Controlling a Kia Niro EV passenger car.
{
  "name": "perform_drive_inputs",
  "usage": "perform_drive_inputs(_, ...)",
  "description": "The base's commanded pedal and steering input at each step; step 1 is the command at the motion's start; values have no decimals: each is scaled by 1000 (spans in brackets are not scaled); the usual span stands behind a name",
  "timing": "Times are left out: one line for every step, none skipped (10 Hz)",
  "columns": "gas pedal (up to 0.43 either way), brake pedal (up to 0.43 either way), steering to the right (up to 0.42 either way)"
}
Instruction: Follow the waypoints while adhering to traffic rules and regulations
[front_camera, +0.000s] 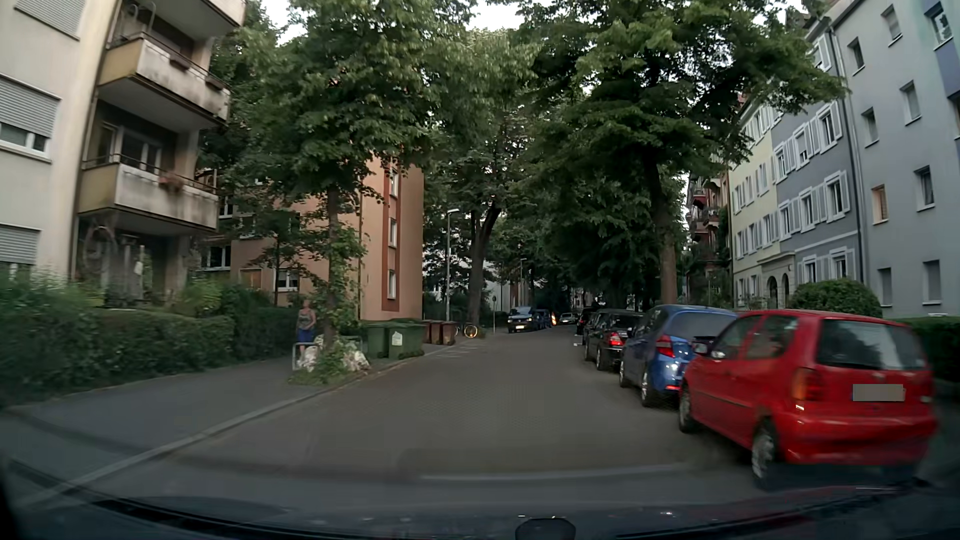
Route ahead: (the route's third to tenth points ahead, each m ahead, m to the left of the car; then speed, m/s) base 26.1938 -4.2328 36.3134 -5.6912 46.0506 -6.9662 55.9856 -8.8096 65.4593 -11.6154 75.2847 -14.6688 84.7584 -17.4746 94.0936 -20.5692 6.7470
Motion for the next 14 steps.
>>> perform_drive_inputs(130,0,6)
perform_drive_inputs(130,0,9)
perform_drive_inputs(130,0,12)
perform_drive_inputs(130,0,13)
perform_drive_inputs(130,0,13)
perform_drive_inputs(130,0,13)
perform_drive_inputs(130,0,14)
perform_drive_inputs(130,0,14)
perform_drive_inputs(130,0,16)
perform_drive_inputs(130,0,18)
perform_drive_inputs(130,0,20)
perform_drive_inputs(130,0,20)
perform_drive_inputs(130,0,20)
perform_drive_inputs(130,0,20)
